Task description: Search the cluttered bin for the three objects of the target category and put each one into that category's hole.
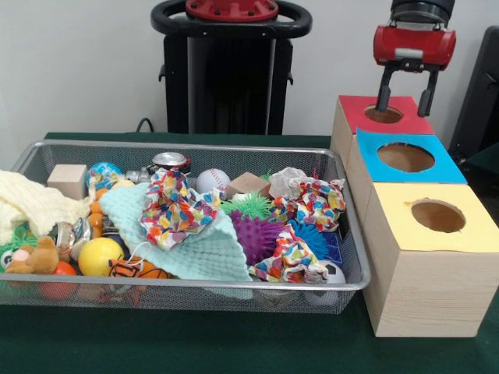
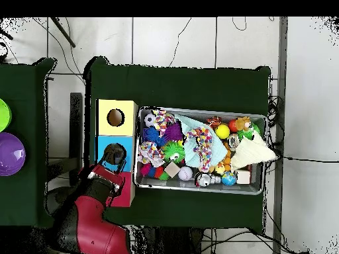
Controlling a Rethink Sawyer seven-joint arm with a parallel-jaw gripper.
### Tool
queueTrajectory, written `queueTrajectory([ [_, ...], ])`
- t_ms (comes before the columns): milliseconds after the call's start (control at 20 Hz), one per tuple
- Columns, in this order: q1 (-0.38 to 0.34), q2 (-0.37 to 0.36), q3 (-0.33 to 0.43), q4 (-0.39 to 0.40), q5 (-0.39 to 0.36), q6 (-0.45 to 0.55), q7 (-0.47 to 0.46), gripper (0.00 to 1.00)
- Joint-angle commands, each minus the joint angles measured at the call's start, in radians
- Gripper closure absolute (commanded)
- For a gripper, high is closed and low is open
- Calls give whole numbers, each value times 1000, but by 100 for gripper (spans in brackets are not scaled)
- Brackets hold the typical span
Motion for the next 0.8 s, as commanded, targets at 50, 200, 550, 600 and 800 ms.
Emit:
queueTrajectory([
  [50,-5,-40,9,-12,41,84,165,0],
  [200,-8,-31,21,-11,37,82,175,0],
  [550,-92,-27,65,-15,-59,51,193,0],
  [600,-146,-15,96,-17,-123,24,211,0],
  [800,-380,33,210,-36,-411,-75,250,0],
])
